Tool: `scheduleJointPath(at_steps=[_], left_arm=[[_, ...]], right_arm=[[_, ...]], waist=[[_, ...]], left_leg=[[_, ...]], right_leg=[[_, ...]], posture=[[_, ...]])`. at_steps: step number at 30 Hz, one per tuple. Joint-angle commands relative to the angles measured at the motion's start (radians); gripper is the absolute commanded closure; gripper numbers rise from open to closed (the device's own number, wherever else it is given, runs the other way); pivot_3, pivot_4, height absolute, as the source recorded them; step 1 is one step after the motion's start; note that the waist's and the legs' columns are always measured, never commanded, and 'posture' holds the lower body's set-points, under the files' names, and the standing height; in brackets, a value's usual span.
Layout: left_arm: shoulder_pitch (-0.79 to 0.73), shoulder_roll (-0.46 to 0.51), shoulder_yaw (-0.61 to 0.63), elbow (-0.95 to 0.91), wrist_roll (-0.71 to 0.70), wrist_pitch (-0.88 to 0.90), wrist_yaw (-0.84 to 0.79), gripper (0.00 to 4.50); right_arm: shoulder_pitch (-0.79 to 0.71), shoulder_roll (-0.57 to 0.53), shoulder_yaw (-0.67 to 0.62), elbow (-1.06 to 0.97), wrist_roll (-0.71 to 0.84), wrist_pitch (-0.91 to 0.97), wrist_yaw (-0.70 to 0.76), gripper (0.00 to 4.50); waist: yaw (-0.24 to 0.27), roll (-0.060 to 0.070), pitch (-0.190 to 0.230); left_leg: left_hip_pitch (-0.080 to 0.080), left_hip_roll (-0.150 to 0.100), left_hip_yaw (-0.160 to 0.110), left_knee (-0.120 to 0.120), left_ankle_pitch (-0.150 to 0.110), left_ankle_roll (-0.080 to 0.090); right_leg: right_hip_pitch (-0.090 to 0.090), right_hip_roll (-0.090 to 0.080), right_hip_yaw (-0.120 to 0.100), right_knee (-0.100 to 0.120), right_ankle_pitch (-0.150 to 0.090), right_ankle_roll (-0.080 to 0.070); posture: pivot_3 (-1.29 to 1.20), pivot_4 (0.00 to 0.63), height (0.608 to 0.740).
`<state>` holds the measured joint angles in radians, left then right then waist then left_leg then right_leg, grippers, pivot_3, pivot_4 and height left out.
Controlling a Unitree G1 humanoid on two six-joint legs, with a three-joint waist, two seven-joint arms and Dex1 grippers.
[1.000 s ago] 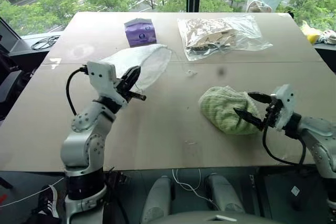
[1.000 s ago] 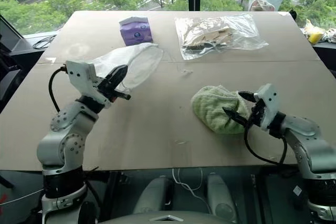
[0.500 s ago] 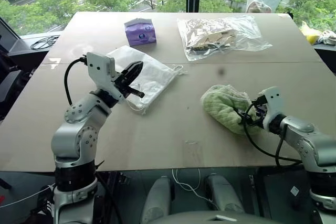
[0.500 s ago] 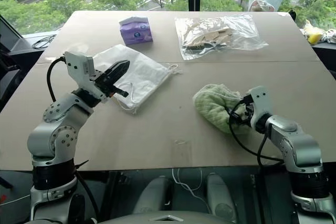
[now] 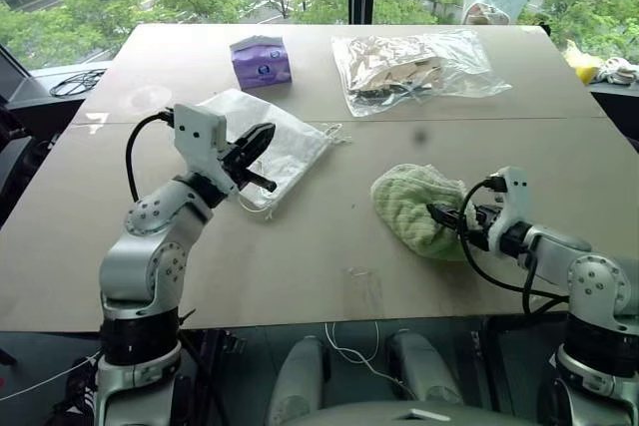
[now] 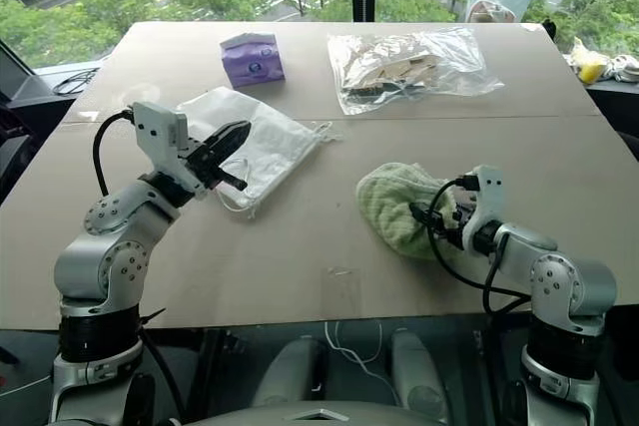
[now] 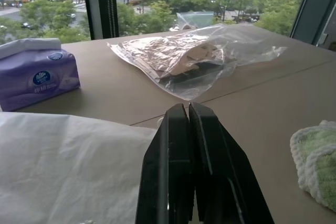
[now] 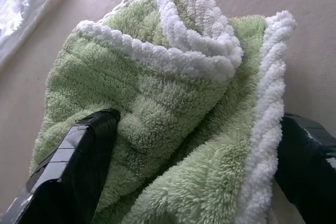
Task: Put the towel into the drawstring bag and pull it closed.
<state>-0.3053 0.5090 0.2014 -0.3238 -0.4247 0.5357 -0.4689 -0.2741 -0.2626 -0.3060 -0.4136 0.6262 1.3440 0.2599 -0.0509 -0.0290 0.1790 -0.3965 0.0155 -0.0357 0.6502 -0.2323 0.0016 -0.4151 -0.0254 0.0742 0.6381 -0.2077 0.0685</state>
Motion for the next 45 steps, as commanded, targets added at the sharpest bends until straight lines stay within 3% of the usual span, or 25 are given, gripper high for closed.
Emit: scheduleJointPath(at_steps=[1,5,9,11,16,17,19,22,36,39,42,45], left_arm=[[0.011,-0.003,-0.066,0.003,0.088,-0.026,0.041,4.48],[0.03,-0.055,-0.138,-0.002,0.128,-0.012,0.073,4.5],[0.057,-0.082,-0.189,0.008,0.229,-0.012,0.161,4.5],[0.079,-0.102,-0.203,0.013,0.277,-0.014,0.21,4.5],[0.116,-0.115,-0.245,0.048,0.389,-0.076,0.265,4.5],[0.119,-0.114,-0.251,0.05,0.403,-0.083,0.267,4.11],[0.12,-0.112,-0.257,0.053,0.437,-0.103,0.281,3.74],[0.119,-0.114,-0.259,0.063,0.464,-0.139,0.279,2.4],[0.103,-0.11,-0.258,0.152,0.509,-0.11,0.242,2.4],[0.103,-0.113,-0.249,0.159,0.512,-0.118,0.245,3.14],[0.106,-0.117,-0.237,0.165,0.51,-0.115,0.253,4.46],[0.105,-0.13,-0.22,0.175,0.49,-0.12,0.251,4.46]], right_arm=[[0.039,-0.02,0.153,0.047,-0.029,-0.005,0.02,0.25],[0.058,-0.057,0.202,0.06,-0.066,-0.064,0.035,1.71],[0.072,-0.048,0.195,0.053,-0.066,-0.078,0.035,3.69],[0.08,-0.041,0.189,0.045,-0.066,-0.083,0.032,4.46],[0.098,-0.028,0.188,0.025,-0.063,-0.086,0.021,4.46],[0.102,-0.026,0.189,0.02,-0.062,-0.086,0.02,4.5],[0.108,-0.023,0.194,0.012,-0.061,-0.085,0.019,4.5],[0.104,-0.022,0.198,0.01,-0.061,-0.088,0.021,4.5],[0.098,-0.031,0.187,0.007,-0.066,-0.102,0.023,4.5],[0.107,-0.028,0.185,-0.002,-0.066,-0.104,0.019,4.5],[0.111,-0.03,0.183,-0.007,-0.065,-0.106,0.018,4.5],[0.11,-0.031,0.183,-0.007,-0.068,-0.114,0.019,4.5]], waist=[[-0.005,-0.001,-0.001],[-0.013,-0.005,-0.004],[-0.018,-0.005,-0.004],[-0.018,-0.005,-0.004],[-0.016,-0.004,-0.004],[-0.015,-0.004,-0.004],[-0.016,-0.004,-0.004],[-0.016,-0.004,-0.004],[-0.016,-0.004,-0.004],[-0.016,-0.004,-0.004],[-0.016,-0.004,-0.004],[-0.016,-0.004,-0.004]], left_leg=[[0.0,0.0,0.0,0.0,0.0,0.0],[0.0,0.0,0.0,-0.001,0.0,0.0],[0.001,0.002,0.0,-0.002,0.0,0.0],[0.001,0.003,0.0,-0.002,0.0,0.0],[0.001,0.003,0.0,-0.002,0.0,0.0],[0.001,0.003,0.0,-0.002,0.0,0.0],[0.001,0.003,0.0,-0.002,0.0,0.0],[0.0,0.003,0.0,-0.002,0.0,0.0],[0.0,0.003,0.0,-0.002,0.0,0.0],[0.0,0.003,0.0,-0.003,0.0,0.0],[-0.001,0.003,0.0,-0.004,0.0,0.0],[-0.001,0.003,0.0,-0.005,0.0,0.0]], right_leg=[[0.0,0.0,0.0,0.0,0.0,0.0],[0.0,0.0,0.0,0.0,0.0,0.0],[0.0,0.002,0.0,0.0,0.0,0.0],[0.0,0.002,0.0,0.0,0.0,-0.001],[0.0,0.002,0.0,-0.001,0.0,-0.001],[0.0,0.002,0.0,-0.001,0.0,-0.001],[0.0,0.002,0.0,-0.001,0.0,-0.001],[-0.001,0.002,0.0,-0.001,0.0,-0.001],[-0.001,0.002,0.0,-0.003,0.0,-0.001],[-0.001,0.002,0.0,-0.003,0.0,-0.001],[-0.001,0.002,0.0,-0.004,0.0,-0.001],[-0.001,0.001,0.0,-0.005,0.0,-0.001]], posture=[[0.0,0.15,0.74],[0.0,0.15,0.74],[0.0,0.15,0.74],[0.0,0.15,0.74],[0.0,0.15,0.74],[0.0,0.15,0.74],[0.0,0.15,0.74],[0.0,0.15,0.74],[0.0,0.15,0.74],[0.0,0.15,0.74],[0.0,0.15,0.74],[0.0,0.15,0.74]])
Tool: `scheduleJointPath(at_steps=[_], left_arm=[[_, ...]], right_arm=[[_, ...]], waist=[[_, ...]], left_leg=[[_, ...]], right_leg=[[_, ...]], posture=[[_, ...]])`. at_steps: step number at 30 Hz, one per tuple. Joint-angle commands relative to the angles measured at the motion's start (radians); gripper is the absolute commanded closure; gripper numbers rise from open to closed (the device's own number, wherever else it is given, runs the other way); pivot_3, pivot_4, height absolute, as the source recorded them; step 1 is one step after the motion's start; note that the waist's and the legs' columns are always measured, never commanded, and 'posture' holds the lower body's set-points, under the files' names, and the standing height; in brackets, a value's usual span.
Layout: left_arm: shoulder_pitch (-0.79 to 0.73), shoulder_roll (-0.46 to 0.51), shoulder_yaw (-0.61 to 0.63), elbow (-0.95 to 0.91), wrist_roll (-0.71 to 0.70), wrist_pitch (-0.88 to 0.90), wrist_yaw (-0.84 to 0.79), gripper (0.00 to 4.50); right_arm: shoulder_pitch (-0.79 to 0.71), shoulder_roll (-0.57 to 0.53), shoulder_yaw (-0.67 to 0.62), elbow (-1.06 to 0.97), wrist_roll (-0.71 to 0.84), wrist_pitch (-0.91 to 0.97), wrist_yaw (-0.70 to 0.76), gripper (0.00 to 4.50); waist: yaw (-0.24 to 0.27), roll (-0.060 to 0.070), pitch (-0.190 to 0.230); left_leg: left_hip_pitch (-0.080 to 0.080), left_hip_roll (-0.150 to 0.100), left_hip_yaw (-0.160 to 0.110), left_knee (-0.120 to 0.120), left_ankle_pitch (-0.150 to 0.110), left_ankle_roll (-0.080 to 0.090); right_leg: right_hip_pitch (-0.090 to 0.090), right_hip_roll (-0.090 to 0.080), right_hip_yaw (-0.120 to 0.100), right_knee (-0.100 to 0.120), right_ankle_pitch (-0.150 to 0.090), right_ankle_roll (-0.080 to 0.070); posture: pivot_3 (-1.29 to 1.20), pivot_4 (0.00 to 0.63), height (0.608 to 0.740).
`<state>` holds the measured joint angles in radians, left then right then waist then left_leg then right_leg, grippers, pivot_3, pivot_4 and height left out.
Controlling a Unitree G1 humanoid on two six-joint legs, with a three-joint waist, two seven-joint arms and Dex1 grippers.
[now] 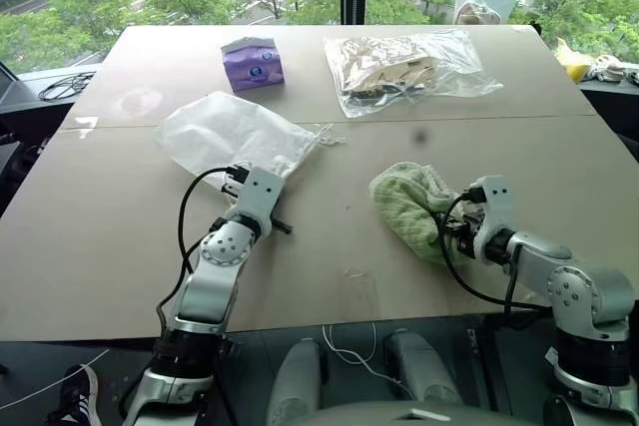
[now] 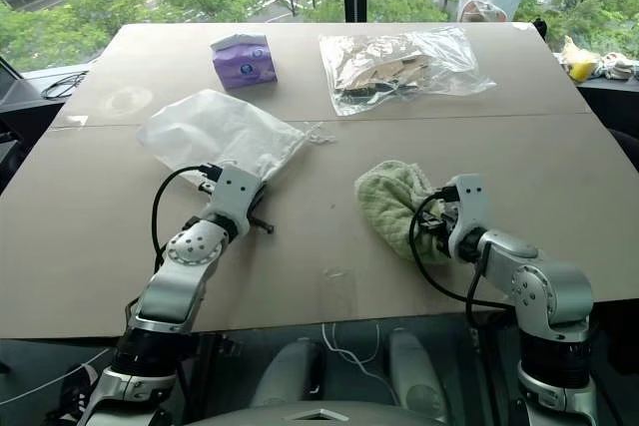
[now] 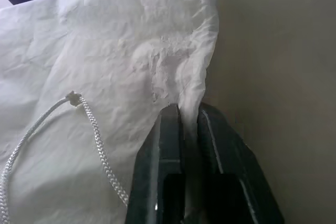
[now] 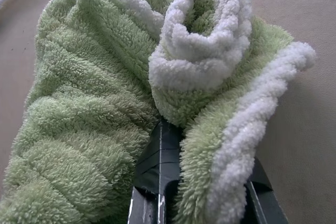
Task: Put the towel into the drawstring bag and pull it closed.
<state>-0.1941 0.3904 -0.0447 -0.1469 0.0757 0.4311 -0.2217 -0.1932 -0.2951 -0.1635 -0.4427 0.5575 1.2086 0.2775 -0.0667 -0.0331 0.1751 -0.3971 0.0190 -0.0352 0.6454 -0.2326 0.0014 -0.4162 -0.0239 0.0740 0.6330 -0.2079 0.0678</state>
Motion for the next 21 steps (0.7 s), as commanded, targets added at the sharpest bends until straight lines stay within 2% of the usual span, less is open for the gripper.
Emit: scheduleJointPath(at_steps=[1,3,9,13,16,21], left_arm=[[-0.011,-0.019,0.035,0.002,-0.024,-0.023,-0.001,4.46],[-0.02,-0.029,0.048,0.007,-0.045,-0.045,-0.014,4.46],[-0.066,-0.045,0.169,-0.058,-0.278,-0.037,-0.158,4.46],[-0.142,-0.033,0.344,-0.089,-0.592,0.141,-0.237,4.46],[-0.201,-0.028,0.462,-0.071,-0.813,0.314,-0.213,4.46],[-0.239,-0.016,0.535,-0.031,-1.023,0.506,-0.161,4.46]], right_arm=[[0.029,0.0,0.045,0.023,-0.001,0.011,0.005,4.5],[0.026,0.001,0.052,0.024,-0.002,-0.009,0.012,4.5],[0.013,0.025,0.06,0.009,0.038,-0.044,0.055,4.5],[0.009,0.025,0.071,0.031,0.033,-0.071,0.069,4.5],[0.006,0.029,0.077,0.044,0.032,-0.088,0.074,4.5],[0.012,0.034,0.087,0.058,0.021,-0.12,0.071,4.5]], waist=[[0.0,0.0,0.0],[0.0,0.0,0.0],[-0.001,0.0,0.0],[-0.001,0.001,0.001],[-0.002,0.001,0.001],[-0.003,0.001,0.001]], left_leg=[[0.0,0.0,0.0,0.0,0.0,0.0],[0.0,0.0,0.0,-0.001,0.0,0.0],[-0.001,0.001,0.001,-0.002,0.0,0.0],[-0.003,0.001,0.0,-0.002,0.0,0.0],[-0.003,0.001,0.001,-0.002,0.0,0.0],[-0.003,0.001,0.0,-0.002,0.0,0.0]], right_leg=[[0.0,0.0,0.0,0.0,0.0,0.0],[0.0,0.0,0.0,-0.001,0.0,0.0],[-0.001,0.0,0.0,-0.002,0.0,0.0],[-0.003,0.001,0.0,-0.002,0.0,-0.001],[-0.003,0.001,0.0,-0.002,0.001,0.0],[-0.003,0.001,0.0,-0.002,0.001,0.0]], posture=[[0.0,0.15,0.74],[0.0,0.15,0.74],[0.0,0.15,0.74],[0.0,0.15,0.74],[0.0,0.15,0.74],[0.0,0.15,0.74]])
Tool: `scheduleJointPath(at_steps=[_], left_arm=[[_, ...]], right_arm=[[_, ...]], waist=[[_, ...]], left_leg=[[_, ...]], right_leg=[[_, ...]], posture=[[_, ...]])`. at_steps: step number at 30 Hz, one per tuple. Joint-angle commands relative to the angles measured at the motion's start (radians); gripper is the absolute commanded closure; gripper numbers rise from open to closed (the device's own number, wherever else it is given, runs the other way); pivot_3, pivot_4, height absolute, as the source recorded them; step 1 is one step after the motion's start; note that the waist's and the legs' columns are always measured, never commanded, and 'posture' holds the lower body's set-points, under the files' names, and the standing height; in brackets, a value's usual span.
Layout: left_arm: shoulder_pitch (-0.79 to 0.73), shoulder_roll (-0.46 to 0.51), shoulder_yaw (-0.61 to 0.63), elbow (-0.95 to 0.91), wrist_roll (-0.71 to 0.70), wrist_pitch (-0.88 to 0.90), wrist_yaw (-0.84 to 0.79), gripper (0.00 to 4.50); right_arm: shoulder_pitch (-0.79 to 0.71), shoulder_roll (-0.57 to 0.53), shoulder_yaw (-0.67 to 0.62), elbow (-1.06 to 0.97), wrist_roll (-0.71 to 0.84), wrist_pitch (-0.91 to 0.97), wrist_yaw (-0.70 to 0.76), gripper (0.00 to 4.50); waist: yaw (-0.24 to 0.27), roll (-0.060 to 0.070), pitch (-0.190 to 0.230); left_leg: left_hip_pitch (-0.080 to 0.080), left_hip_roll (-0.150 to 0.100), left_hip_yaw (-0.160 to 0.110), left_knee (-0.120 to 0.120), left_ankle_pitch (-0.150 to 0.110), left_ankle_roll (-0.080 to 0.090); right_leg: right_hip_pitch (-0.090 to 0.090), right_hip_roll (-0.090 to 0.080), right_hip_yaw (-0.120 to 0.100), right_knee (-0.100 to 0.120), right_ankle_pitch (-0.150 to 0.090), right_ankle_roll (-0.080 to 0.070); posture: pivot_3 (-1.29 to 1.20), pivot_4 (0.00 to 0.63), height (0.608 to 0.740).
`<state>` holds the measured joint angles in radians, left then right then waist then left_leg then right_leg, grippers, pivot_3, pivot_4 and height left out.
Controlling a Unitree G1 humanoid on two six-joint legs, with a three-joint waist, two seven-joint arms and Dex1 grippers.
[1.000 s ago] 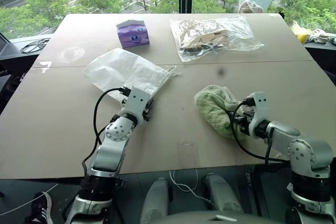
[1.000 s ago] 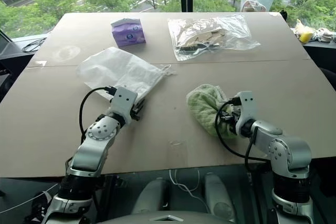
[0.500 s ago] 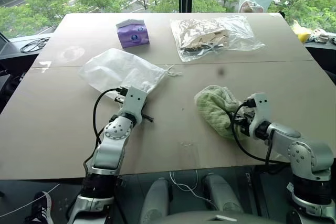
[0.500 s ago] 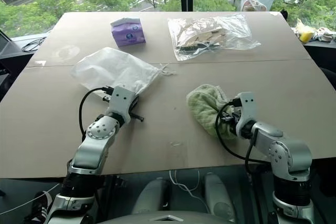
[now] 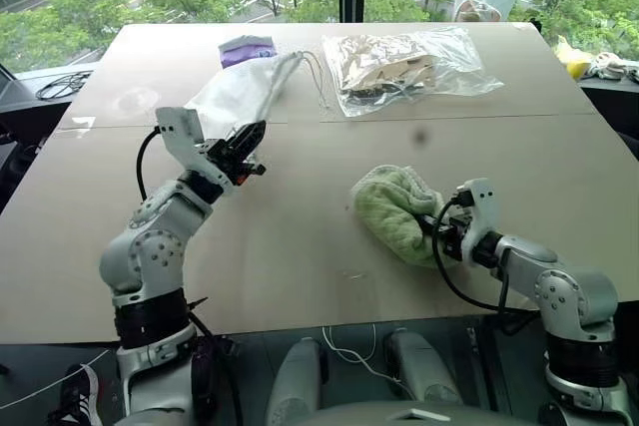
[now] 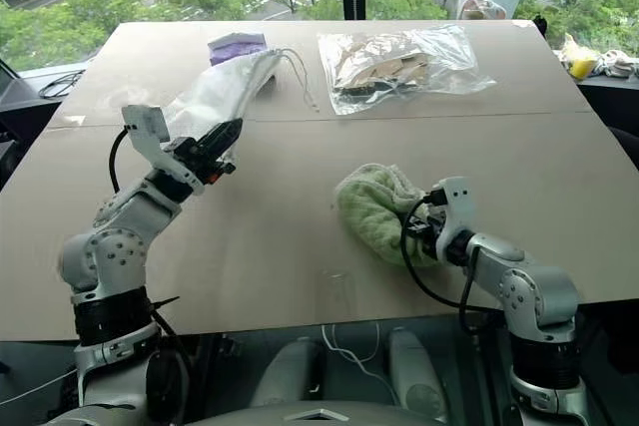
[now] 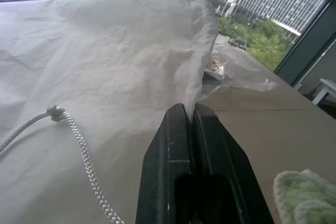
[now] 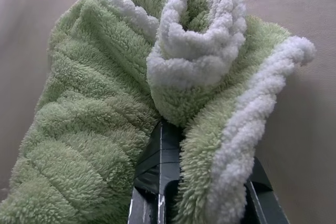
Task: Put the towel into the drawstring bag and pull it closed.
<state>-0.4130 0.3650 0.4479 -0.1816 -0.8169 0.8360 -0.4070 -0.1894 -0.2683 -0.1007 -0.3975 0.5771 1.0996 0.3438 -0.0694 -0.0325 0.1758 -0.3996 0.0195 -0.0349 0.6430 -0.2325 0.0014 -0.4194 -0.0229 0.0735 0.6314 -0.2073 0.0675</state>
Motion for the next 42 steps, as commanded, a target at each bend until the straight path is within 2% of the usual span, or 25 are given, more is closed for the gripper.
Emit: scheduleJointPath(at_steps=[1,6,10,16,25,28,31,37,40,42], left_arm=[[-0.021,0.011,0.051,0.011,-0.168,0.134,0.034,4.46],[-0.001,0.014,0.07,0.062,-0.34,0.288,0.083,4.46],[0.021,0.02,0.067,0.156,-0.358,0.354,0.13,4.46],[0.004,-0.001,0.071,0.289,-0.331,0.352,0.193,4.46],[0.009,-0.032,0.087,0.325,-0.373,0.372,0.219,4.46],[0.015,-0.045,0.111,0.342,-0.39,0.372,0.257,3.62],[0.022,-0.045,0.116,0.358,-0.381,0.375,0.281,2.4],[0.049,-0.03,0.077,0.339,-0.345,0.385,0.276,2.4],[0.114,0.101,-0.174,0.169,-0.136,0.243,0.072,2.4],[0.122,0.117,-0.223,0.116,-0.109,0.195,0.014,2.4]], right_arm=[[0.011,0.007,0.025,0.013,0.002,-0.016,0.003,4.5],[0.033,0.013,0.026,0.003,0.002,-0.035,-0.008,4.5],[0.044,0.017,0.028,0.0,0.0,-0.046,-0.016,4.5],[0.047,0.021,0.035,0.0,-0.001,-0.056,-0.023,4.5],[0.053,0.014,0.038,0.001,0.0,-0.067,-0.026,4.5],[0.057,0.013,0.039,-0.001,0.001,-0.067,-0.028,4.5],[0.058,0.013,0.039,-0.003,0.002,-0.065,-0.029,4.5],[0.06,0.01,0.037,-0.006,0.005,-0.061,-0.031,4.5],[0.063,0.006,0.033,-0.01,0.007,-0.058,-0.032,4.5],[0.065,0.004,0.031,-0.013,0.009,-0.056,-0.033,4.5]], waist=[[0.0,0.0,0.0],[0.0,0.0,0.0],[0.0,0.0,0.0],[0.001,0.0,0.0],[0.001,0.0,0.0],[0.001,0.0,0.0],[0.001,0.0,0.0],[0.0,0.0,0.0],[0.0,0.001,-0.001],[0.001,0.004,-0.003]], left_leg=[[0.0,0.0,0.0,0.0,0.0,0.0],[0.0,0.0,-0.001,0.0,0.0,0.0],[0.001,0.0,0.0,0.0,0.0,0.0],[0.001,0.001,-0.001,0.0,0.0,0.0],[0.001,0.001,0.0,0.0,0.0,0.0],[0.001,0.001,0.0,0.0,0.0,0.0],[0.001,0.001,0.0,0.0,0.0,0.0],[0.001,0.001,0.0,0.0,0.0,0.0],[0.002,0.001,0.0,-0.002,0.0,0.0],[0.002,0.001,0.001,-0.004,0.0,-0.001]], right_leg=[[0.0,0.0,0.0,0.0,0.0,0.0],[0.0,0.001,0.0,0.0,0.0,0.0],[0.0,0.001,0.0,0.0,0.0,0.0],[0.0,0.001,0.0,0.0,0.0,-0.001],[0.0,0.002,0.0,0.0,0.001,-0.002],[0.0,0.002,0.001,0.0,0.001,-0.002],[0.0,0.002,0.001,0.0,0.001,-0.002],[0.0,0.002,0.001,0.0,0.001,-0.002],[0.0,0.002,0.001,0.0,0.001,-0.002],[0.0,0.002,0.002,-0.002,0.001,-0.003]], posture=[[0.0,0.15,0.74],[0.0,0.15,0.74],[0.0,0.15,0.74],[0.0,0.15,0.74],[0.0,0.15,0.74],[0.0,0.15,0.74],[0.0,0.15,0.74],[0.0,0.15,0.74],[0.0,0.15,0.74],[0.0,0.15,0.74]])
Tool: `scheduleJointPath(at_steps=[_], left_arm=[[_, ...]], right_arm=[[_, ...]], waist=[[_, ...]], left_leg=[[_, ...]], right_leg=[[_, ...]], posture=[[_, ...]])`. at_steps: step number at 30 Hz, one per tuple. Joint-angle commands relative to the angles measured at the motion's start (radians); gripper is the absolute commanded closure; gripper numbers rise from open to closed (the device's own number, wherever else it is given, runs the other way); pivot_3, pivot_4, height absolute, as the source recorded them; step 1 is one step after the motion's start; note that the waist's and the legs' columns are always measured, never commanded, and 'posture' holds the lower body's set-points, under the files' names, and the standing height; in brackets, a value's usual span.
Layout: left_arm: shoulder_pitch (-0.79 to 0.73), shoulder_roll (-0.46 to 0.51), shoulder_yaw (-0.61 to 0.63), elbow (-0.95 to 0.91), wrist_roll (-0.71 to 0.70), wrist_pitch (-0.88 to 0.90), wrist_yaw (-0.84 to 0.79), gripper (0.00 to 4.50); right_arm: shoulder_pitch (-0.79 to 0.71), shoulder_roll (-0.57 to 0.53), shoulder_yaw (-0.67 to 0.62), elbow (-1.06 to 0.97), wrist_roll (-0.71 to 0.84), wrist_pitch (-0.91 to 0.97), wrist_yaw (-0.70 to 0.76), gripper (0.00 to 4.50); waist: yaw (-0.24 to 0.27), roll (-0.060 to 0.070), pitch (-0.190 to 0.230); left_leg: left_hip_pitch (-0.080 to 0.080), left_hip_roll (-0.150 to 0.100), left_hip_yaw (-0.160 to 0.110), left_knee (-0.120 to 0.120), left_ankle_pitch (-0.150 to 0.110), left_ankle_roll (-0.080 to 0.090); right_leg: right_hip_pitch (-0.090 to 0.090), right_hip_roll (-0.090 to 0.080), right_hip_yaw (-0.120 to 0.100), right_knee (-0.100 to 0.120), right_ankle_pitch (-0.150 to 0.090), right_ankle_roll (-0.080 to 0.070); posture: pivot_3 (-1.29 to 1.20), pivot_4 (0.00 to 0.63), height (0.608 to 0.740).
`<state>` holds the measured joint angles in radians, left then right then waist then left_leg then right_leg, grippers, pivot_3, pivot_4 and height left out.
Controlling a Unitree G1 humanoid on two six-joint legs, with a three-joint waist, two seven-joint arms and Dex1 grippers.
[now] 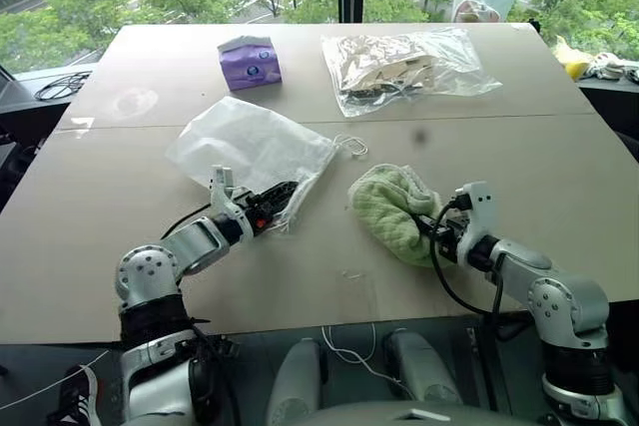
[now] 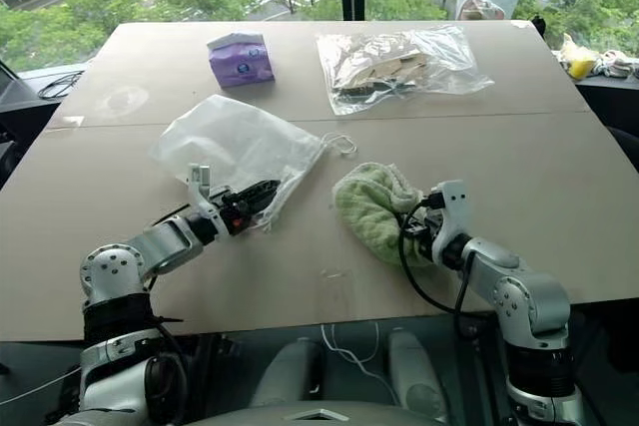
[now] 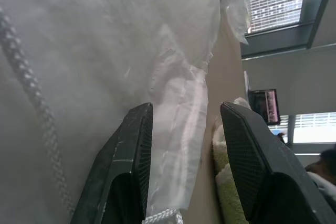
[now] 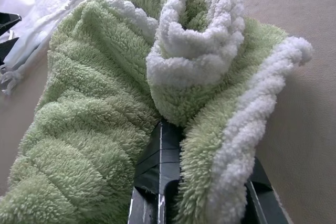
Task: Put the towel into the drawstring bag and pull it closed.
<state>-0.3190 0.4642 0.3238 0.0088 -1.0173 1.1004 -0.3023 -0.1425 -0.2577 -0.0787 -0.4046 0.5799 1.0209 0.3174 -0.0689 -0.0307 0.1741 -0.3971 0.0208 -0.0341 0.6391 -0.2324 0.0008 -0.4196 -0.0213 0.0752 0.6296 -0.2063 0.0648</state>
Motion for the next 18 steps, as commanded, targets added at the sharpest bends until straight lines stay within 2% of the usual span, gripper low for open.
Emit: scheduleJointPath(at_steps=[1,4,17,18], left_arm=[[0.029,0.026,-0.122,-0.087,0.12,-0.103,-0.112,2.4],[0.047,0.07,-0.222,-0.111,0.257,-0.215,-0.181,2.4],[0.082,0.055,-0.244,-0.049,0.363,-0.275,-0.255,2.4],[0.083,0.055,-0.243,-0.042,0.367,-0.275,-0.258,2.97]], right_arm=[[0.019,-0.008,0.009,-0.007,0.007,0.024,-0.007,4.5],[0.023,-0.01,0.009,-0.011,0.011,0.027,-0.008,4.5],[0.025,-0.012,0.014,-0.015,0.02,0.03,-0.016,4.5],[0.026,-0.012,0.014,-0.015,0.02,0.03,-0.017,4.5]], waist=[[0.003,0.003,-0.002],[0.005,0.003,-0.002],[0.006,0.003,-0.002],[0.006,0.003,-0.002]], left_leg=[[0.0,0.0,0.0,-0.001,0.0,0.0],[-0.001,0.0,0.001,-0.001,0.0,0.0],[-0.001,-0.001,0.002,-0.002,0.0,0.0],[-0.001,-0.001,0.002,-0.002,0.0,0.0]], right_leg=[[0.0,0.0,0.0,-0.002,0.0,0.0],[0.0,-0.001,0.0,-0.003,0.0,0.0],[0.0,-0.002,0.0,-0.004,0.0,0.0],[0.0,-0.002,0.0,-0.004,0.0,0.0]], posture=[[0.0,0.15,0.74],[0.0,0.15,0.74],[0.0,0.15,0.74],[0.0,0.15,0.74]])
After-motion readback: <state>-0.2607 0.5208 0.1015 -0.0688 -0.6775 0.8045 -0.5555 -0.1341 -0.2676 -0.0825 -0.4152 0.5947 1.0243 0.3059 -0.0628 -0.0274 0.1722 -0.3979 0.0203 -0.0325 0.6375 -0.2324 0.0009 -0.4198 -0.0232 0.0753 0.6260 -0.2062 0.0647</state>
